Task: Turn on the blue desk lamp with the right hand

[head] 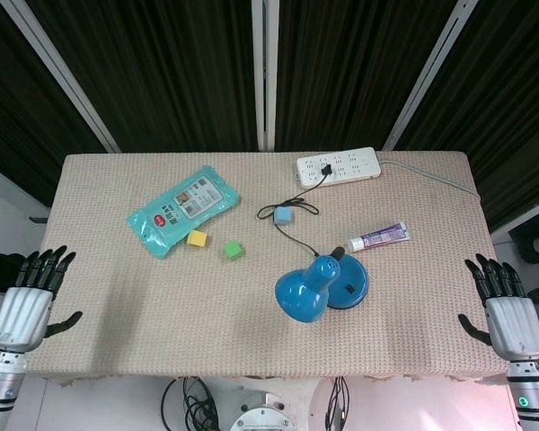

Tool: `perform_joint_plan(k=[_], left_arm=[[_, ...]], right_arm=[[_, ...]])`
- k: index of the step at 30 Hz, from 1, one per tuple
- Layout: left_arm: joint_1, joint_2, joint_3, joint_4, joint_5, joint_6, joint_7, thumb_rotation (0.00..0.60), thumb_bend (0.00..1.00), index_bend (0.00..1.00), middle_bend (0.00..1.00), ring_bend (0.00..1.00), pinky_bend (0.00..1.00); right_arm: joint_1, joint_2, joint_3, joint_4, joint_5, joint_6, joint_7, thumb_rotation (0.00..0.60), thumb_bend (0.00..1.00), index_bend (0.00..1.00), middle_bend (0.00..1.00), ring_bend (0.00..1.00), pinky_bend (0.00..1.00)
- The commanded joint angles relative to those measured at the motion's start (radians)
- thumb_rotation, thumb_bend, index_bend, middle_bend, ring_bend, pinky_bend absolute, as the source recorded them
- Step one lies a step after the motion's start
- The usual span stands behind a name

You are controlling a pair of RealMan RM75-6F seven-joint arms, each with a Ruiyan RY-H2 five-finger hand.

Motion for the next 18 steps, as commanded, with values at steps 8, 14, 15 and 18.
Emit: perform_joint_plan(k=[8, 14, 15, 18], left_arm=[[0.003, 0.009, 0.003, -0.009, -0.011, -0.007, 0.002, 0.6, 0.13, 0.0, 0.0, 0.0, 0.0], [0.002, 0.014, 0.006, -0.019, -0.008, -0.008, 0.007, 0.6, 0.13, 0.0, 0.0, 0.0, 0.0], [0.002, 0.014, 0.006, -0.02, -0.008, -0.009, 0.007, 0.6, 0.13, 0.0, 0.0, 0.0, 0.0], [0.002, 0.014, 0.006, -0.02, -0.007, -0.009, 0.008, 0.6, 0.13, 0.0, 0.0, 0.0, 0.0]], right_arm=[[-0.003, 0.003, -0.007, -0.009, -0.011, 0.002, -0.009, 0.6, 0.16, 0.0, 0.0, 0.0, 0.0], [-0.007, 0.002, -0.011, -0.011, -0.036, 0.022, -0.004, 0.6, 0.16, 0.0, 0.0, 0.0, 0.0], [-0.008, 0.003, -0.012, -0.011, -0.038, 0.022, -0.002, 0.6, 0.16, 0.0, 0.0, 0.0, 0.0], [-0.008, 0.006, -0.013, -0.01, -0.036, 0.019, -0.002, 0.6, 0.16, 0.0, 0.0, 0.0, 0.0]])
